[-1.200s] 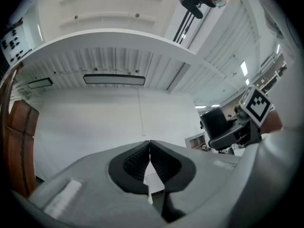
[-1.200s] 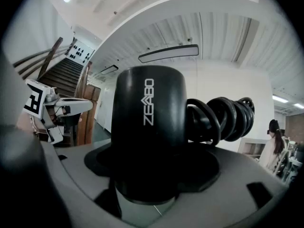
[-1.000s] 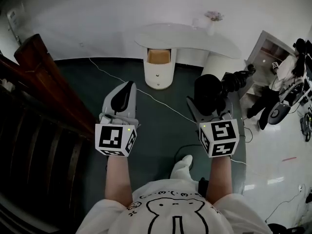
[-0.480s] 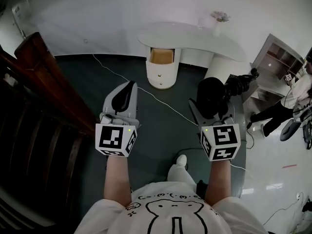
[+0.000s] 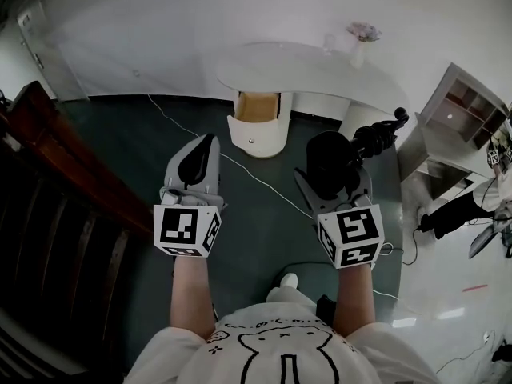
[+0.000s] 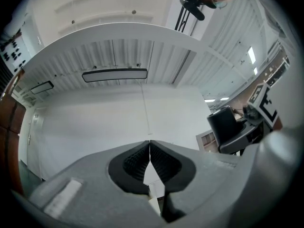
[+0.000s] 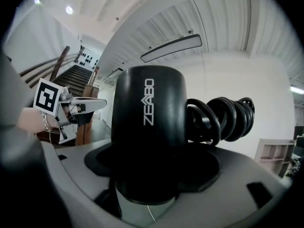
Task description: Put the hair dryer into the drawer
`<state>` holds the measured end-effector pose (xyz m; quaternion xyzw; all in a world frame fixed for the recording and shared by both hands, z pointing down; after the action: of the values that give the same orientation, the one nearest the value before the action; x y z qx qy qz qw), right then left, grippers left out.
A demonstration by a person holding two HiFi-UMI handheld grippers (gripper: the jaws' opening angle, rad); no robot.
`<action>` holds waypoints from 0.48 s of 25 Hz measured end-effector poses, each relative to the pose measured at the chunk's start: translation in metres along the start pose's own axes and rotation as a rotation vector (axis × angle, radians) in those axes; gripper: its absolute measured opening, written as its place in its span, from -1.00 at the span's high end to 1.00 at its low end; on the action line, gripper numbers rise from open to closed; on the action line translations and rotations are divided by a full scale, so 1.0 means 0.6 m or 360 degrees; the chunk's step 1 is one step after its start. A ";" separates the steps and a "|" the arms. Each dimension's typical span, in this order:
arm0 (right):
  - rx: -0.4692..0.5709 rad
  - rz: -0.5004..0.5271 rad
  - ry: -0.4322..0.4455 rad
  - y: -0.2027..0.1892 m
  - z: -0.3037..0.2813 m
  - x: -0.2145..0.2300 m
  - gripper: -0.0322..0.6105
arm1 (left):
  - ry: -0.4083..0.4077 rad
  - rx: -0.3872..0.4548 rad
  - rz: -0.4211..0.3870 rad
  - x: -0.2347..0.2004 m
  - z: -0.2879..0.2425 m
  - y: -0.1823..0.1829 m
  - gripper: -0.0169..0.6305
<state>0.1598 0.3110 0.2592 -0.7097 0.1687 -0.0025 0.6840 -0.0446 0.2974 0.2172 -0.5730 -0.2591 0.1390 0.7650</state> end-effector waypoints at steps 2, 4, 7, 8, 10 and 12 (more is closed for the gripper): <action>0.0007 -0.0008 0.0033 0.000 -0.031 0.025 -0.19 | 0.0022 -0.0005 -0.0013 -0.002 -0.035 -0.003 0.90; 0.0014 -0.0010 0.0061 0.001 -0.058 0.048 -0.19 | 0.0050 -0.0006 -0.0018 -0.008 -0.067 -0.005 0.90; 0.0018 0.0006 0.0106 0.002 -0.094 0.077 -0.19 | 0.0086 0.0000 -0.0025 -0.015 -0.112 -0.006 0.90; 0.0017 0.0018 0.0121 0.000 -0.105 0.086 -0.19 | 0.0097 0.0001 -0.0027 -0.016 -0.126 -0.007 0.90; 0.0016 0.0039 0.0141 -0.005 -0.124 0.101 -0.19 | 0.0110 0.0002 -0.0031 -0.017 -0.152 -0.014 0.90; 0.0021 0.0038 0.0154 -0.010 -0.141 0.115 -0.19 | 0.0118 0.0001 -0.0034 -0.016 -0.173 -0.022 0.90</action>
<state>0.2064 0.2122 0.2546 -0.7023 0.2099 -0.0298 0.6796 0.0041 0.2052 0.2058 -0.5747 -0.2368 0.1096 0.7756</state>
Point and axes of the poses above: the fingertips, and each gripper's own axes: z backward along the fingers, x to its right, y out of its top, the point moved 3 cm from there along z, backward along the fingers, and after that the axes turned 10 degrees about -y, right-handed, at the moved point
